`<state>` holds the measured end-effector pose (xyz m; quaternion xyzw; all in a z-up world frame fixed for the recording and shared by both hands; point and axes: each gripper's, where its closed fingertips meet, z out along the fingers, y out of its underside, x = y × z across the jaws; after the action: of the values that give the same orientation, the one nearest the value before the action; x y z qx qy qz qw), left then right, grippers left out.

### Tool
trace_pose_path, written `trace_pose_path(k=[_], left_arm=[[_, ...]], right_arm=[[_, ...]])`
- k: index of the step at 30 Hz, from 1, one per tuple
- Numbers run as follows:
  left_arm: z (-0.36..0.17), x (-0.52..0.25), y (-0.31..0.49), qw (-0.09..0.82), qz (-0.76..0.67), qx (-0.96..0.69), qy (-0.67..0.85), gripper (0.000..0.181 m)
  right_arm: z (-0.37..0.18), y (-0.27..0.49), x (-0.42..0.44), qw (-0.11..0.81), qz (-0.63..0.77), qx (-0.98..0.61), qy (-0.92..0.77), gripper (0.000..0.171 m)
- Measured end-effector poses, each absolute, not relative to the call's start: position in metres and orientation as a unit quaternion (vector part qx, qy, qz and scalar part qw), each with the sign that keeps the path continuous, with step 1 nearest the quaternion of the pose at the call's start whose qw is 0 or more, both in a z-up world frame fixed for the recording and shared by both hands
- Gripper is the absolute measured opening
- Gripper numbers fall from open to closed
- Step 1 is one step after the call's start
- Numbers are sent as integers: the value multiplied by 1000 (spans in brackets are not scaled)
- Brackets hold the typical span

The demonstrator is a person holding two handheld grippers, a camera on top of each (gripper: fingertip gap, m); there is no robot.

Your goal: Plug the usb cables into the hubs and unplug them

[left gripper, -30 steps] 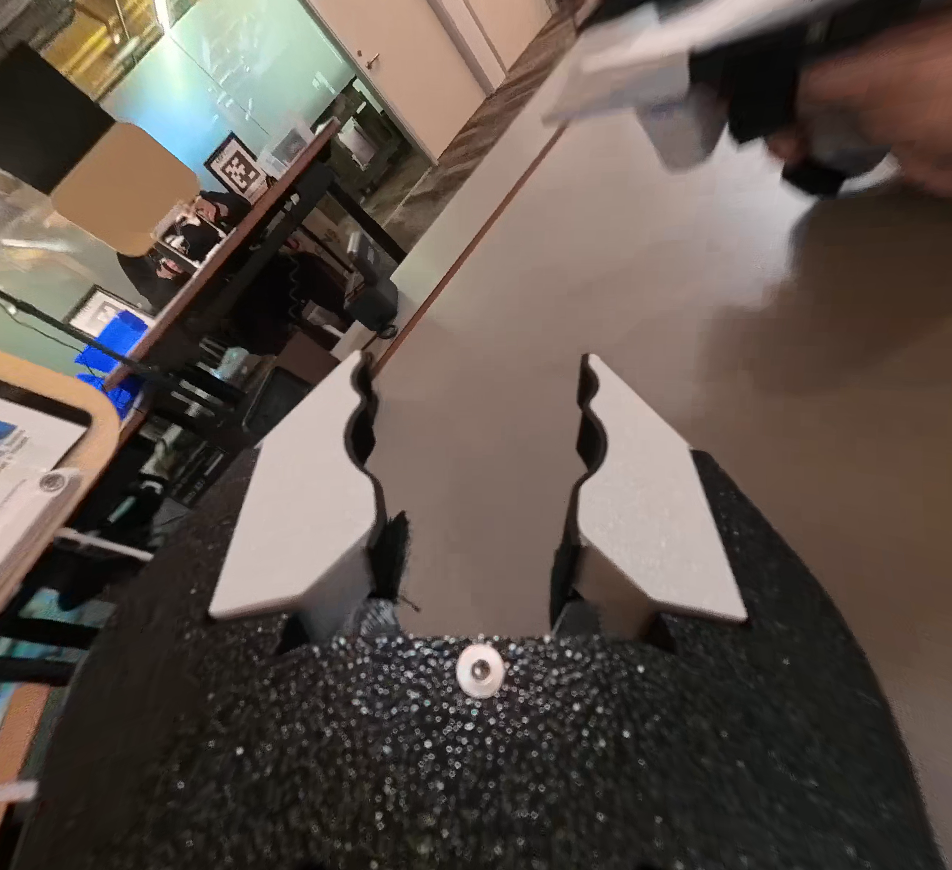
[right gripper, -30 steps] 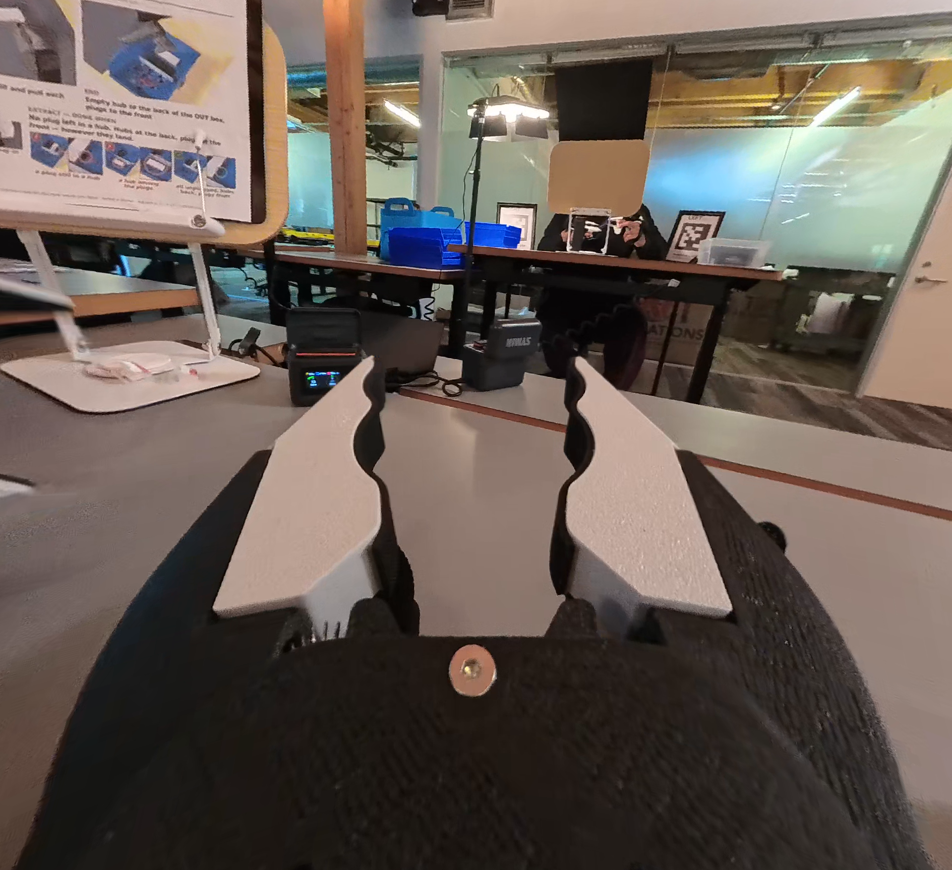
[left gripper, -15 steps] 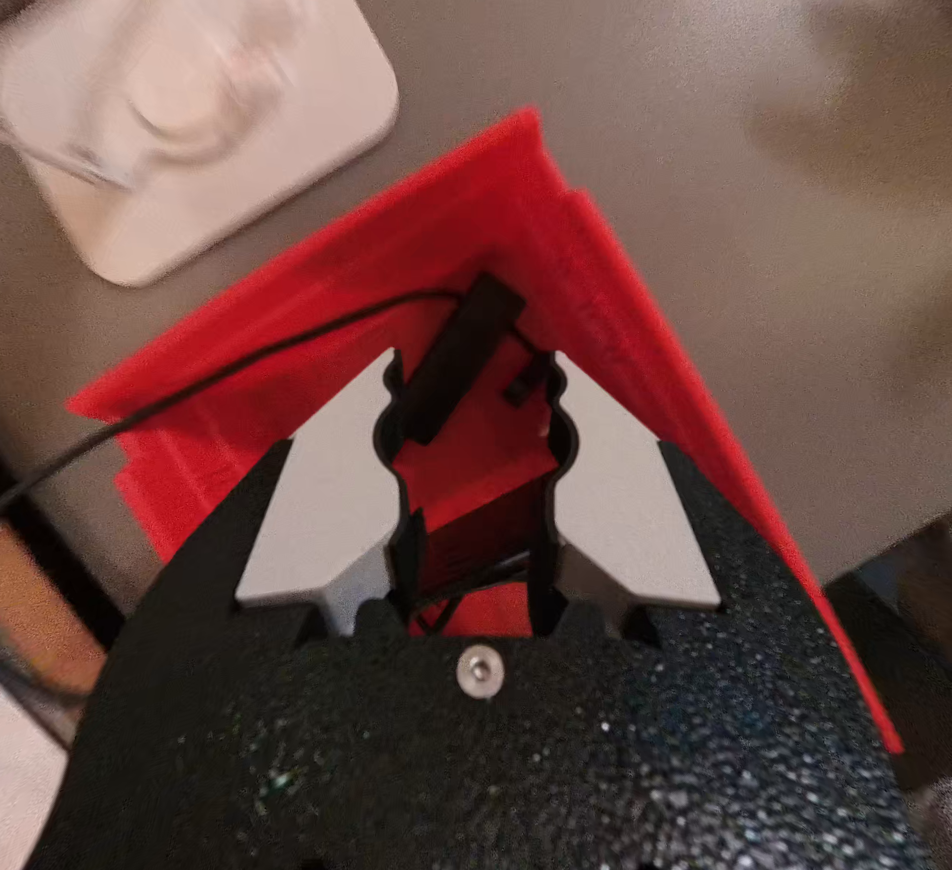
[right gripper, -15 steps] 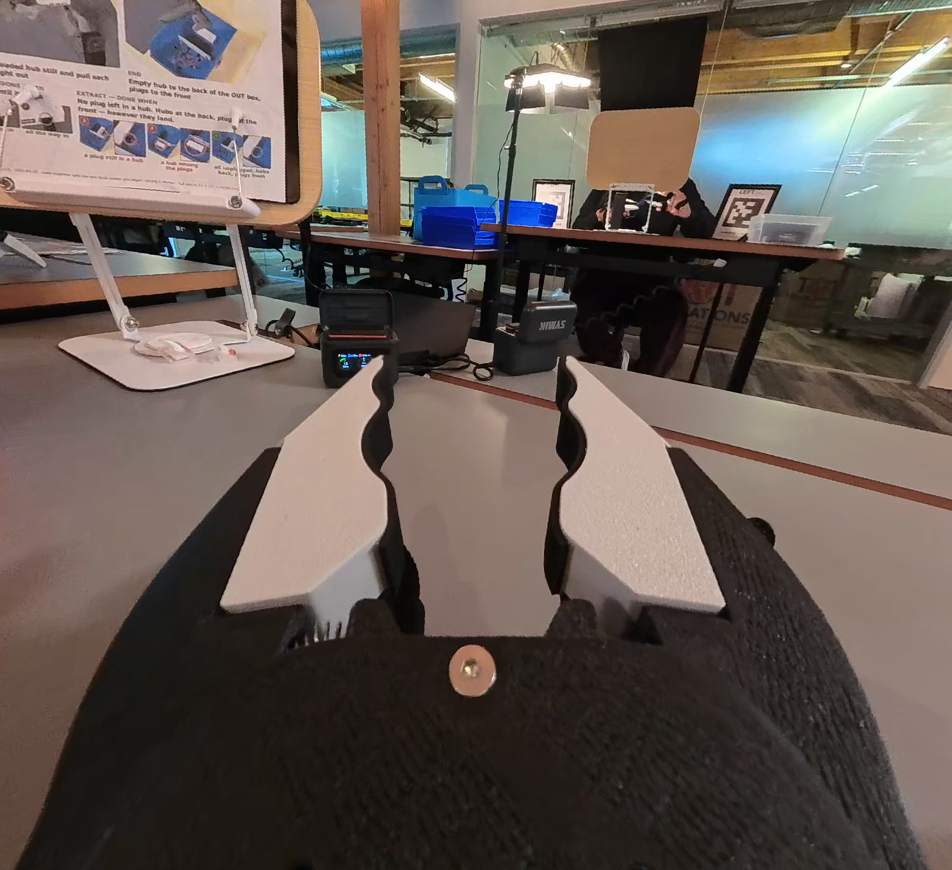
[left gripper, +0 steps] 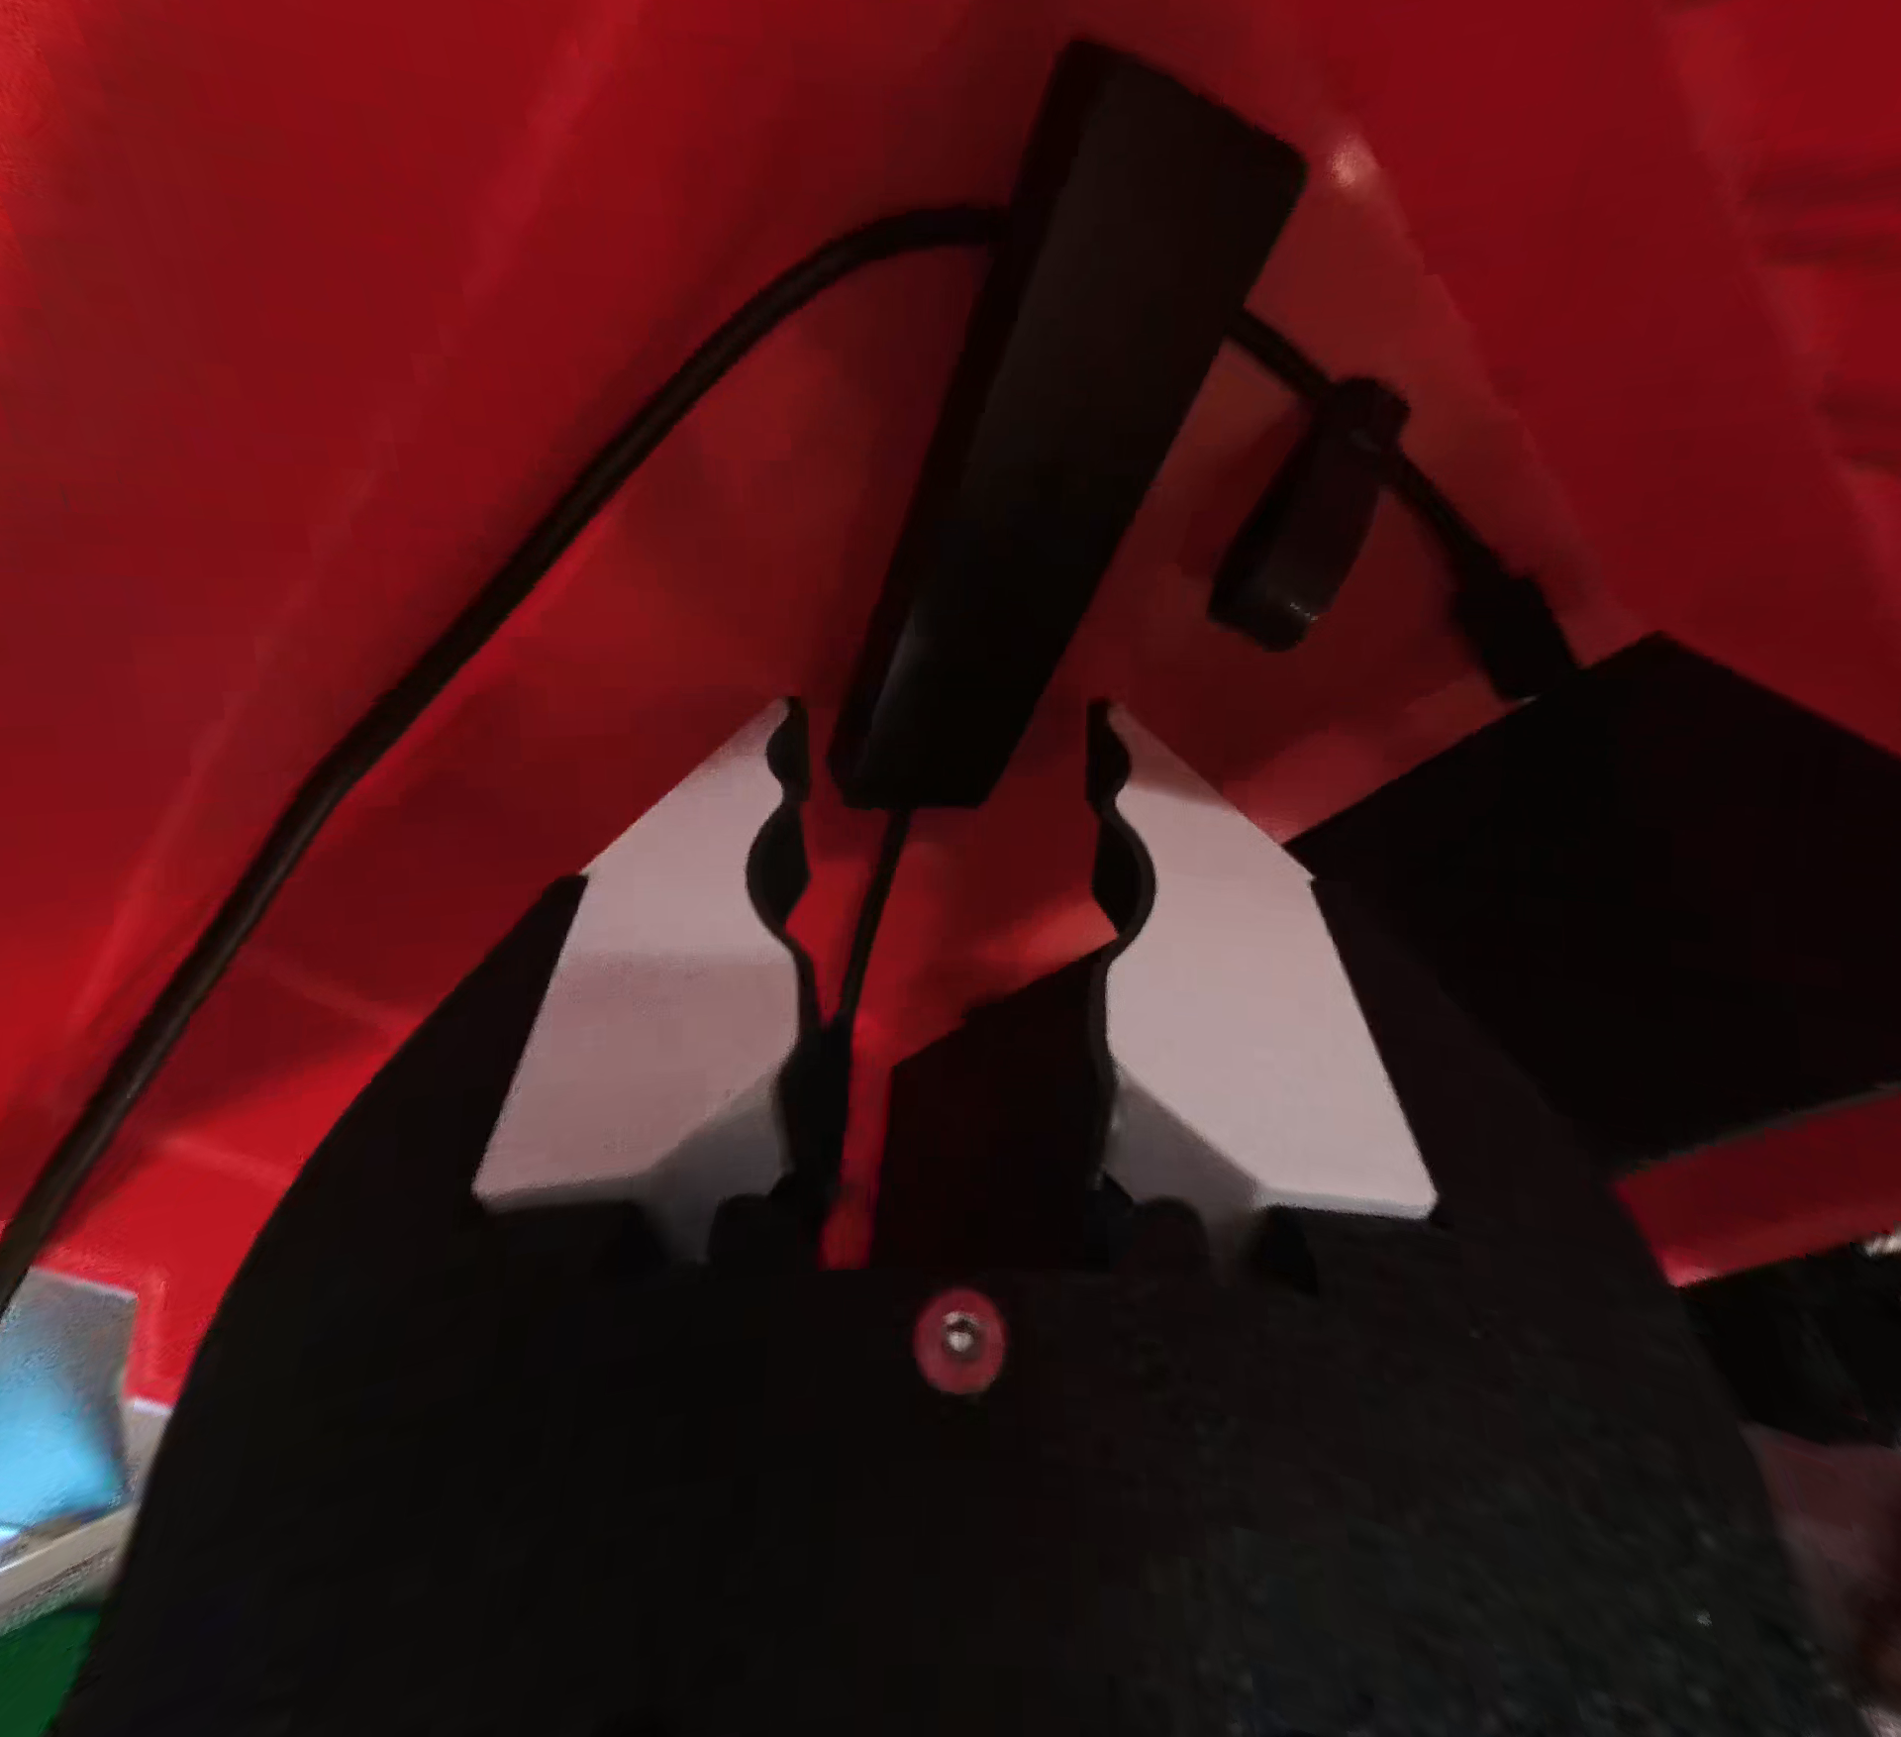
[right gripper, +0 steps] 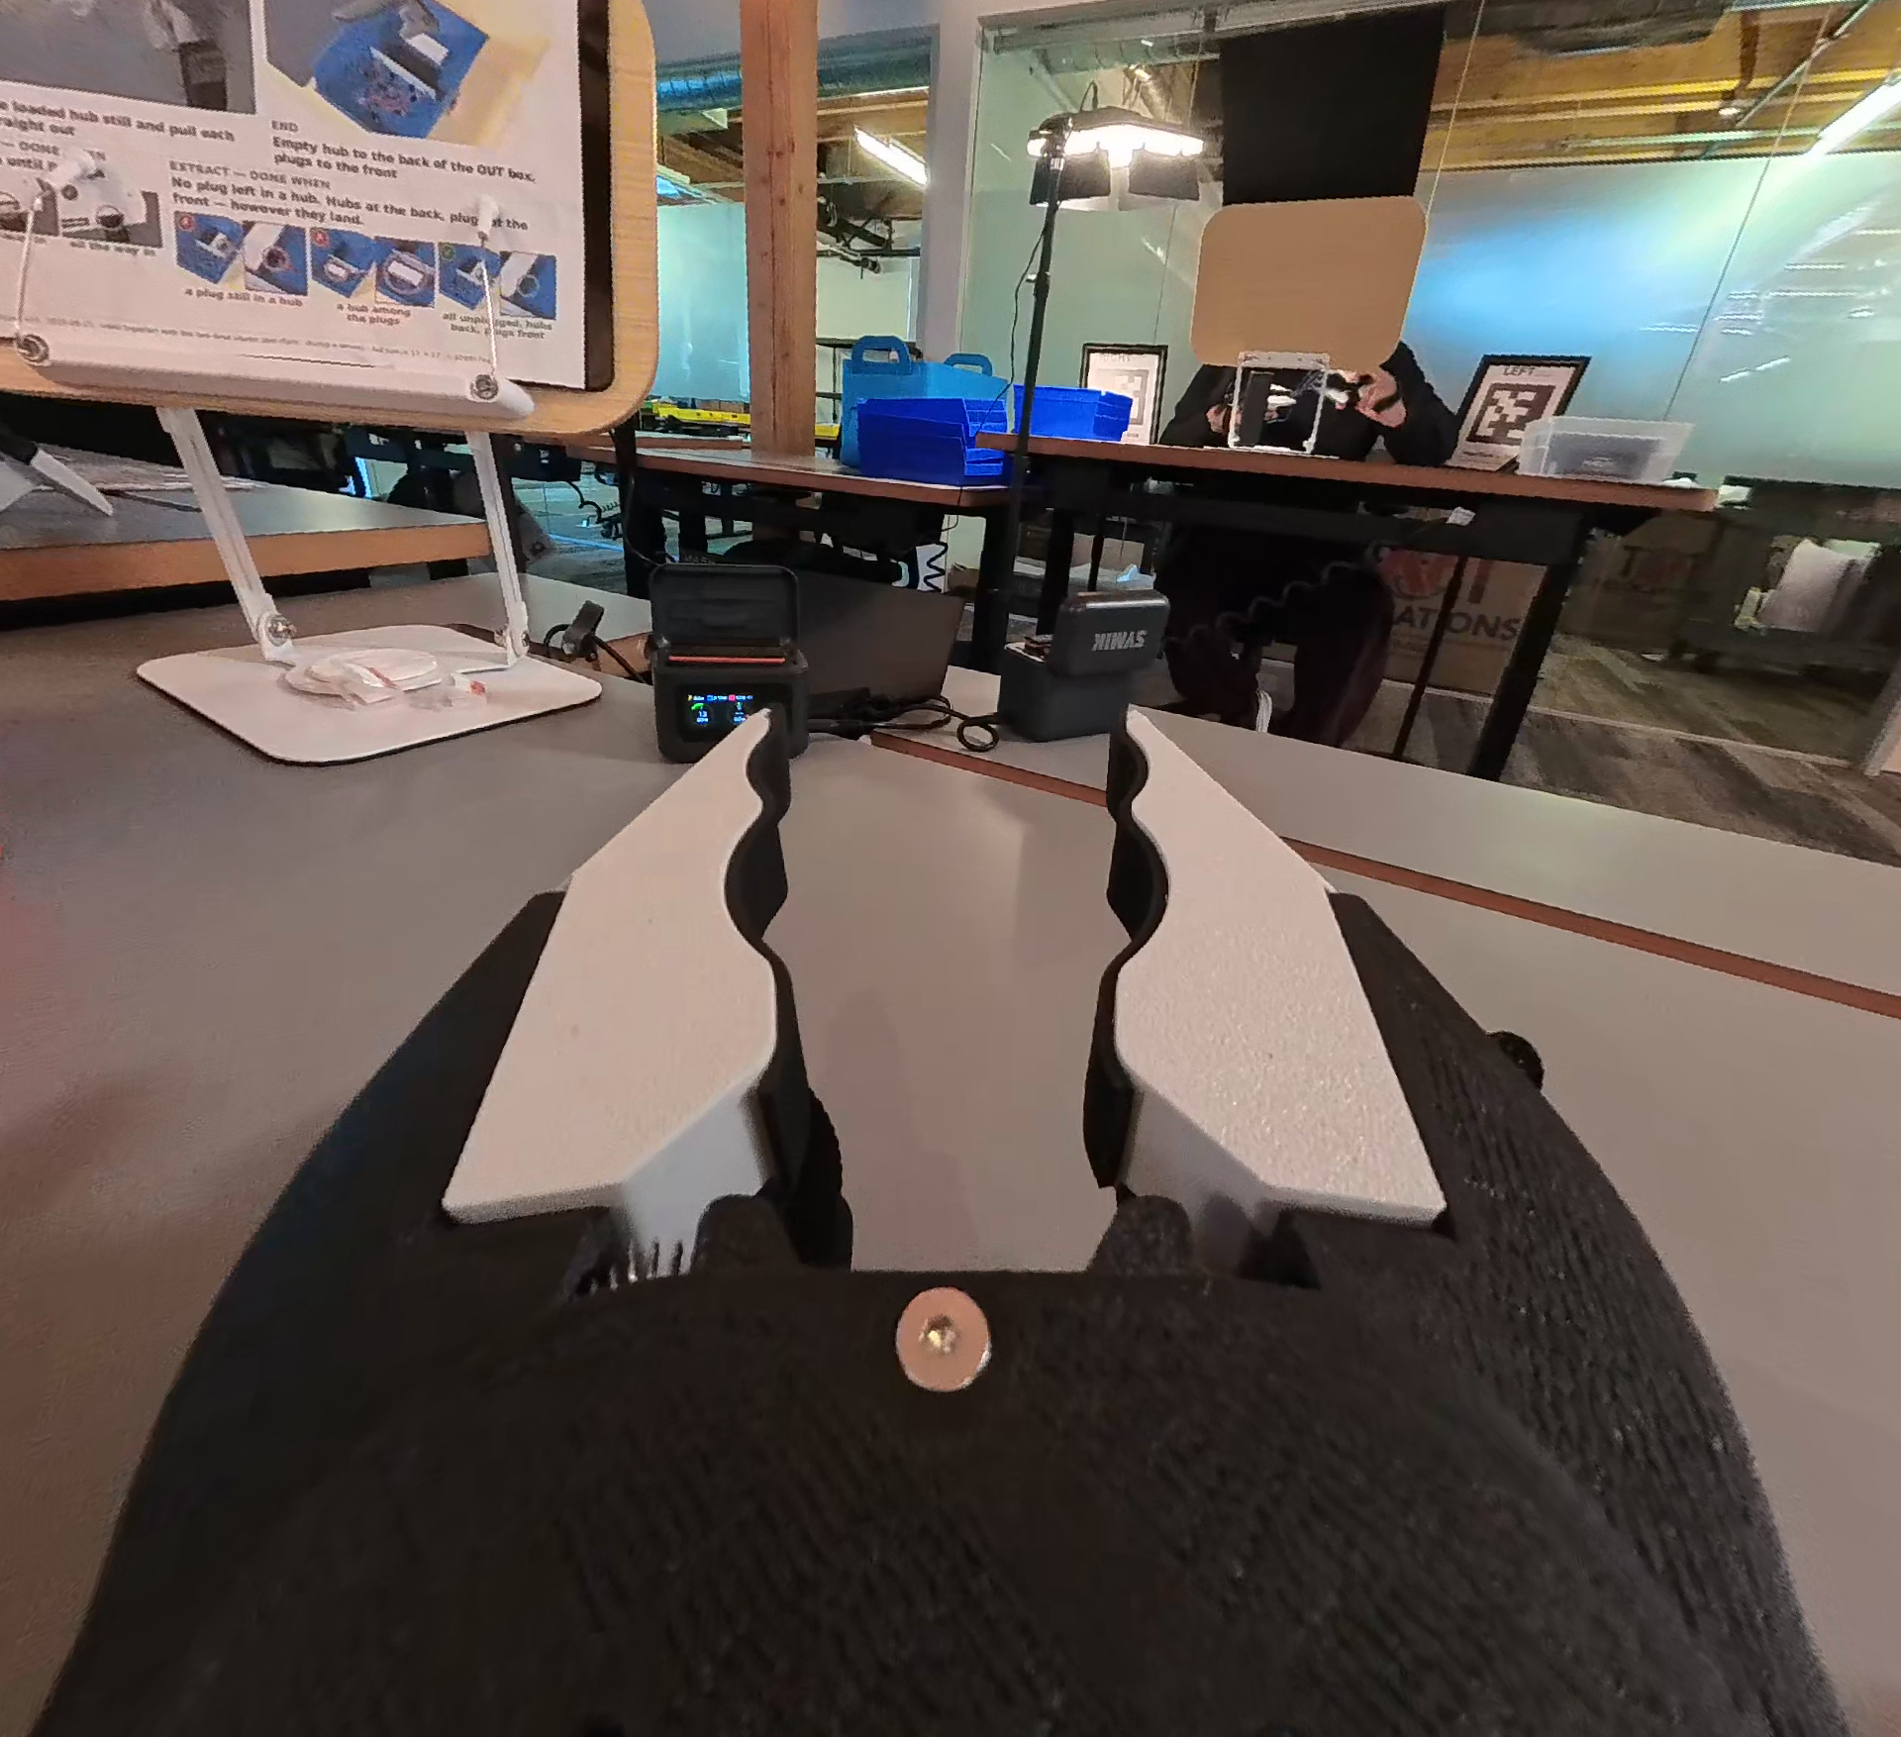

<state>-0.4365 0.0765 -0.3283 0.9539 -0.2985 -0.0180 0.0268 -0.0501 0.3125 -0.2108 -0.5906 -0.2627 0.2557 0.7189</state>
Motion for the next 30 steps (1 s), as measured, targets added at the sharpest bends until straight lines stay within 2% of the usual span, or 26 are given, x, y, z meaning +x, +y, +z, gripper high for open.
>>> trace_pose_path(k=[3, 5, 8, 11, 15, 20, 26, 30], left_arm=[[-330, -435, 77, 40, -29, 945, -324, 52], [-329, -432, 76, 43, -33, 940, -336, 35], [-326, -435, 76, 41, -61, 933, -353, 34], [-304, -435, 85, -16, -94, 933, -348, 34], [-244, -437, 93, -97, -170, 915, -352, 34], [-136, -417, 104, -193, -301, 855, -376, 33], [-33, -311, 129, -316, -368, 757, -438, 32], [17, -247, 154, -349, -405, 707, -463, 32]], right_arm=[[-211, 313, -50, 718, 258, -591, -263, 61], [-211, 313, -51, 717, 260, -591, -262, 61], [-211, 313, -51, 716, 262, -591, -262, 61], [-211, 313, -50, 716, 264, -591, -261, 61], [-211, 313, -50, 715, 267, -592, -259, 60], [-210, 314, -48, 715, 271, -593, -251, 60], [-208, 315, -41, 721, 264, -595, -238, 59], [-203, 311, -34, 734, 248, -586, -235, 59]])
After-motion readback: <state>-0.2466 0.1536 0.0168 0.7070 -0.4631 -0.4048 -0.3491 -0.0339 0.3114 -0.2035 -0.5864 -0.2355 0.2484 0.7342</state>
